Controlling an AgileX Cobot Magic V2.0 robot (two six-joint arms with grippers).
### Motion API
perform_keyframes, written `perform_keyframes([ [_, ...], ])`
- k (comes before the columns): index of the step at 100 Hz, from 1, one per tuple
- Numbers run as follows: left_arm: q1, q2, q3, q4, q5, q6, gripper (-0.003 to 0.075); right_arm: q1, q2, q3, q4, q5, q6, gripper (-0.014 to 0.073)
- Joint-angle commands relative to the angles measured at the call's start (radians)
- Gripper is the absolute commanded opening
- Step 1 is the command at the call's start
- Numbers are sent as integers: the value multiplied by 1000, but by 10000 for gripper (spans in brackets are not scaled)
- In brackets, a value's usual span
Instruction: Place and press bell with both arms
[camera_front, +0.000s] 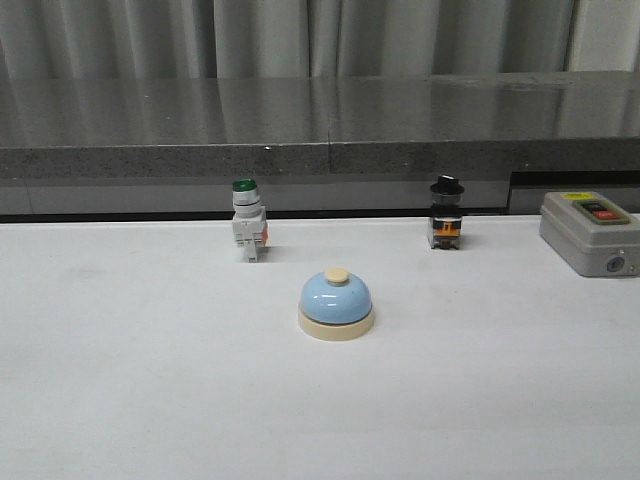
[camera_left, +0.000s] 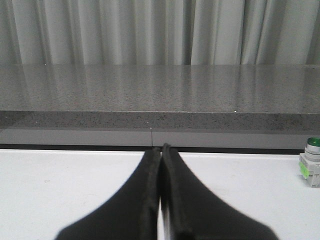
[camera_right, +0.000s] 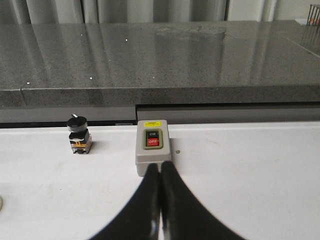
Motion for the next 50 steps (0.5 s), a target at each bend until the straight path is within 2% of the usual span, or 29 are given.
perform_keyframes([
  [1, 1, -30, 41, 0, -71, 1, -20, -5, 135, -105, -7, -69, -3, -60],
  [28, 1, -30, 41, 0, -71, 1, -20, 3, 489, -326, 6, -46, -3, -60],
  [50, 1, -30, 41, 0, -71, 1, -20, 102, 727, -516, 27, 79, -6, -60],
])
